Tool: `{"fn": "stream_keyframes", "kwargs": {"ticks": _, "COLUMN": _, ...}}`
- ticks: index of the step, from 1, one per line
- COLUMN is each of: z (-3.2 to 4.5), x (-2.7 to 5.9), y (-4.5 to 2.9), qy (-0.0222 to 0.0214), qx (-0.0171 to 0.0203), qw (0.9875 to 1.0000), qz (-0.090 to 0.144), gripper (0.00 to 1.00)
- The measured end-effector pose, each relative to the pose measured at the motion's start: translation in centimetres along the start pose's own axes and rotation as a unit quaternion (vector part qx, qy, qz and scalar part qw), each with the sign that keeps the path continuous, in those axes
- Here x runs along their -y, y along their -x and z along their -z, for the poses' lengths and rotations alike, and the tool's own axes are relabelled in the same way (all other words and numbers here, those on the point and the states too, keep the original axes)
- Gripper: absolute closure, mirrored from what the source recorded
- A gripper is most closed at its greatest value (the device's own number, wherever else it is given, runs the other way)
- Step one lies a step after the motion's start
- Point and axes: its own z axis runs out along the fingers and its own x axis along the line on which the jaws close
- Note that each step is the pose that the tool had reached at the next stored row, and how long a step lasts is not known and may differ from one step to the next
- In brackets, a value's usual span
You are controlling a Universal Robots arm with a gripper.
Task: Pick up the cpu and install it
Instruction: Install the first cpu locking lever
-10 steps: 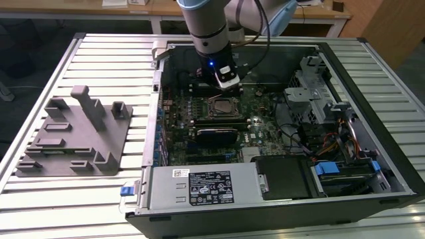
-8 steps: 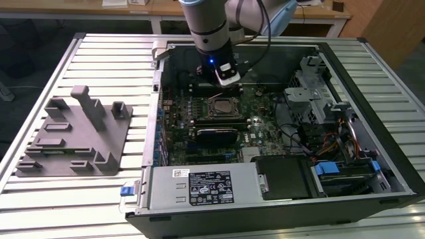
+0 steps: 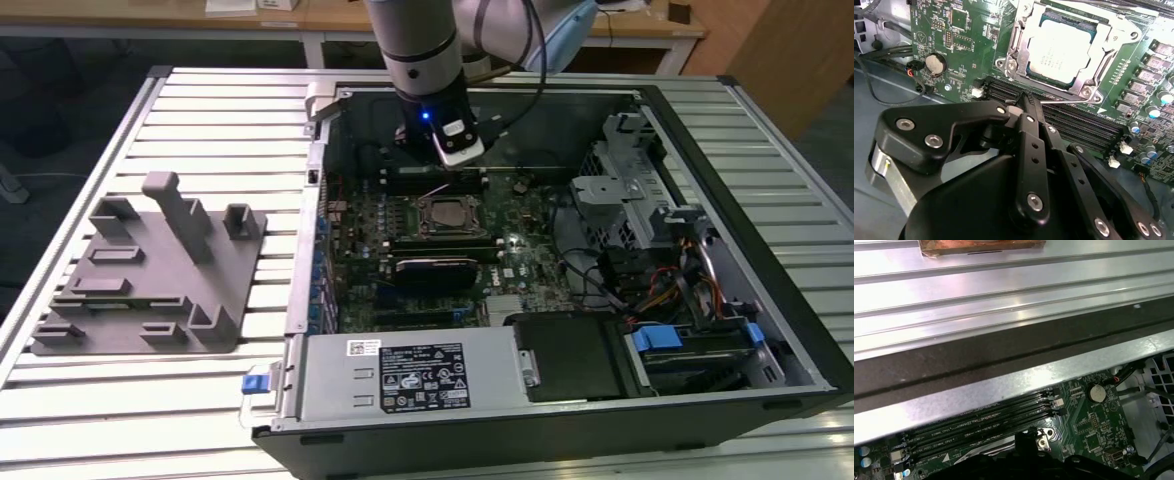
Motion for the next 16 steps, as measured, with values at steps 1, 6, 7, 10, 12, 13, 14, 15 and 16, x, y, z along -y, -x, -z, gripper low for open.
{"fn": "stream_keyframes", "kwargs": {"ticks": 1, "z": -0.02, "x": 0.0, "y": 0.0, "qy": 0.0, "qx": 0.0, "qw": 1.0, "qz": 0.0, "gripper": 0.89}}
{"fn": "stream_keyframes", "kwargs": {"ticks": 6, "z": -0.06, "x": 0.01, "y": -0.01, "qy": 0.0, "qx": 0.0, "qw": 1.0, "qz": 0.0, "gripper": 0.89}}
{"fn": "stream_keyframes", "kwargs": {"ticks": 7, "z": -0.06, "x": 0.01, "y": -0.01, "qy": 0.0, "qx": 0.0, "qw": 1.0, "qz": 0.0, "gripper": 0.89}}
{"fn": "stream_keyframes", "kwargs": {"ticks": 10, "z": -0.07, "x": 0.01, "y": -0.02, "qy": 0.0001, "qx": 0.0002, "qw": 1.0, "qz": 0.0, "gripper": 0.89}}
{"fn": "stream_keyframes", "kwargs": {"ticks": 12, "z": -0.1, "x": 0.02, "y": -0.04, "qy": 0.0003, "qx": 0.0014, "qw": 1.0, "qz": -0.001, "gripper": 0.89}}
{"fn": "stream_keyframes", "kwargs": {"ticks": 13, "z": -0.13, "x": 0.02, "y": -0.04, "qy": -0.0001, "qx": 0.0022, "qw": 1.0, "qz": -0.003, "gripper": 0.89}}
{"fn": "stream_keyframes", "kwargs": {"ticks": 14, "z": -0.15, "x": 0.03, "y": -0.05, "qy": -0.0013, "qx": 0.0031, "qw": 1.0, "qz": -0.008, "gripper": 0.89}}
{"fn": "stream_keyframes", "kwargs": {"ticks": 15, "z": -0.18, "x": 0.04, "y": -0.06, "qy": -0.0026, "qx": 0.0041, "qw": 0.9999, "qz": -0.013, "gripper": 0.89}}
{"fn": "stream_keyframes", "kwargs": {"ticks": 16, "z": -0.22, "x": 0.05, "y": -0.07, "qy": -0.0037, "qx": 0.0052, "qw": 0.9998, "qz": -0.018, "gripper": 0.89}}
